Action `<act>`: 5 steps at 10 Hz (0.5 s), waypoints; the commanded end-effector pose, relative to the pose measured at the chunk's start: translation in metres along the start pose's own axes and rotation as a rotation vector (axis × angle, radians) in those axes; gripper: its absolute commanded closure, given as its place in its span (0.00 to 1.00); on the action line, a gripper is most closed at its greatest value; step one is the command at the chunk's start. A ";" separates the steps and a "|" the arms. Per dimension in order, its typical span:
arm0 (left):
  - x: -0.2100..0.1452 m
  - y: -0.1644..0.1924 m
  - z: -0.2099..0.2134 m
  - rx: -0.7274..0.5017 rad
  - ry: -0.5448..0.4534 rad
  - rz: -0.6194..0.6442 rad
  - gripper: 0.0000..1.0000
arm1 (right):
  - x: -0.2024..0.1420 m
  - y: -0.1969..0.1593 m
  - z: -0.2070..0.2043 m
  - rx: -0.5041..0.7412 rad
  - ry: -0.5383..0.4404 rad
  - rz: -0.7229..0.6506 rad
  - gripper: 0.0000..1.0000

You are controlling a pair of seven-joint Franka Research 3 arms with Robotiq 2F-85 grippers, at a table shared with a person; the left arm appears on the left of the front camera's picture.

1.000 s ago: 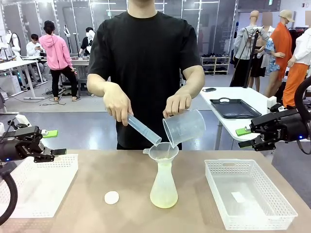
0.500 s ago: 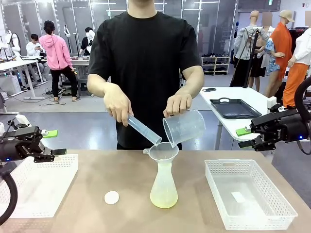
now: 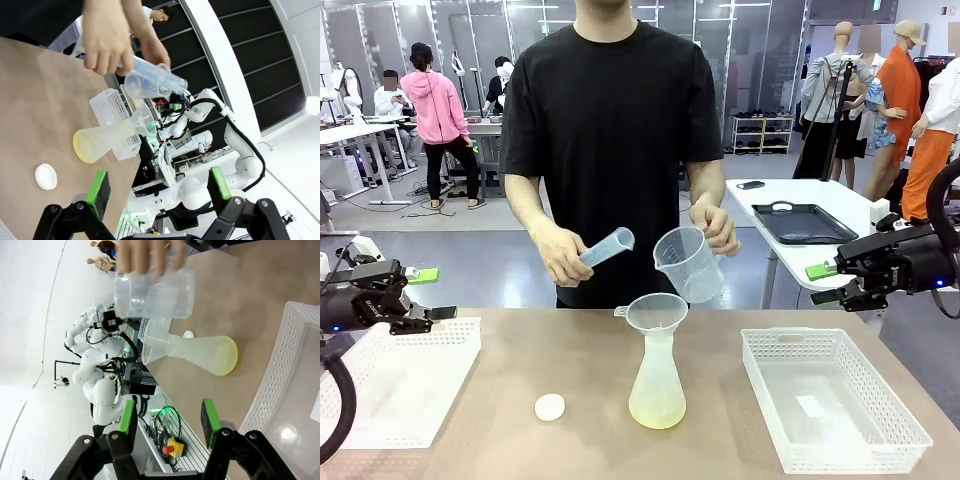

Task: Prepare the solutions needed for the experiment.
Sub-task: Once the solution is in the Big flask , pick up the Plastic Funnel and place it back into the right Organizing basket.

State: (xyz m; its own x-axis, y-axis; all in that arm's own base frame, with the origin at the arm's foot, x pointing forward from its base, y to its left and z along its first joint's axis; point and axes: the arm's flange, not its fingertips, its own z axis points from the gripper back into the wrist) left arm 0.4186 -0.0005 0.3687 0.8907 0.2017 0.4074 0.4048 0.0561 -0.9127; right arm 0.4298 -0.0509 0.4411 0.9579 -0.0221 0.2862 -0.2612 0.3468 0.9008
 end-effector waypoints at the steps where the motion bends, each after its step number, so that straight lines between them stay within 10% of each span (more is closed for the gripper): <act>1: 0.000 0.000 -0.001 0.009 0.005 -0.004 0.00 | 0.001 0.002 0.001 0.006 0.007 0.003 0.34; 5: 0.000 0.000 -0.001 0.009 0.005 -0.004 0.00 | 0.001 0.002 0.001 0.006 0.007 0.003 0.34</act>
State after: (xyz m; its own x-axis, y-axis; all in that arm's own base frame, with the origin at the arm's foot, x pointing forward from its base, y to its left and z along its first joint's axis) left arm 0.4186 -0.0005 0.3687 0.8907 0.2017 0.4074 0.4048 0.0561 -0.9127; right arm 0.4298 -0.0509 0.4411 0.9580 -0.0218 0.2861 -0.2612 0.3462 0.9011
